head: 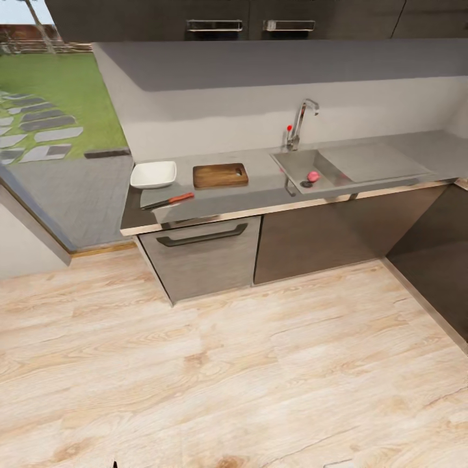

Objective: In the kitchen, take the Vidalia onion out of the sink, dice it on the chopping board with the paring knife, put the diced onion into the bowl on the countertop, then place both the paring knife and the chopping board into the sink.

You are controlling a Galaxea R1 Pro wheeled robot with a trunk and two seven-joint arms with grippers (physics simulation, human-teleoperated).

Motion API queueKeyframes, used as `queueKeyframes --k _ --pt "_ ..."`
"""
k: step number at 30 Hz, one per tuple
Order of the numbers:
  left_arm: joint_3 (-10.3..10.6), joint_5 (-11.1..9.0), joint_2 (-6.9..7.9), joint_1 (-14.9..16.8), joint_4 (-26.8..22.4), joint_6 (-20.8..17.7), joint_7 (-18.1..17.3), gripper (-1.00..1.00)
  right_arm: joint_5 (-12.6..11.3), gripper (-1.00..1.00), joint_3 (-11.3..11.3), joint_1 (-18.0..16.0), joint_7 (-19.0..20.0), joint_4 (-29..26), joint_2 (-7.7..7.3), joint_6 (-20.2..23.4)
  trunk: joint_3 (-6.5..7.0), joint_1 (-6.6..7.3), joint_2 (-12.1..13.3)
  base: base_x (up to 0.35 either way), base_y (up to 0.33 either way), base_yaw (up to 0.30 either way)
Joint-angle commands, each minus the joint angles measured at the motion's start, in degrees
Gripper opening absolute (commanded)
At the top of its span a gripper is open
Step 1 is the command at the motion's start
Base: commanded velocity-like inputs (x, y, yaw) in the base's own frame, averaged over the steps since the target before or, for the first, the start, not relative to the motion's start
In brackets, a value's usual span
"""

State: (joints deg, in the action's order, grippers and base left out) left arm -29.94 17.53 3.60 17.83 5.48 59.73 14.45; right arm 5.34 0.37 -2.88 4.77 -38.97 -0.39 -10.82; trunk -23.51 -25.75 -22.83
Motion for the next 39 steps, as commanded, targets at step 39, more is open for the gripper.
queueKeyframes --k 39 --pt "0.0 1.3 -2.9 -10.3 -0.9 -1.7 0.2 1.0 0.5 1.0 -0.1 0.0 -0.2 9.9 0.3 -3.2 -0.08 -0.03 -0.1 0.025 -0.198 0.0"
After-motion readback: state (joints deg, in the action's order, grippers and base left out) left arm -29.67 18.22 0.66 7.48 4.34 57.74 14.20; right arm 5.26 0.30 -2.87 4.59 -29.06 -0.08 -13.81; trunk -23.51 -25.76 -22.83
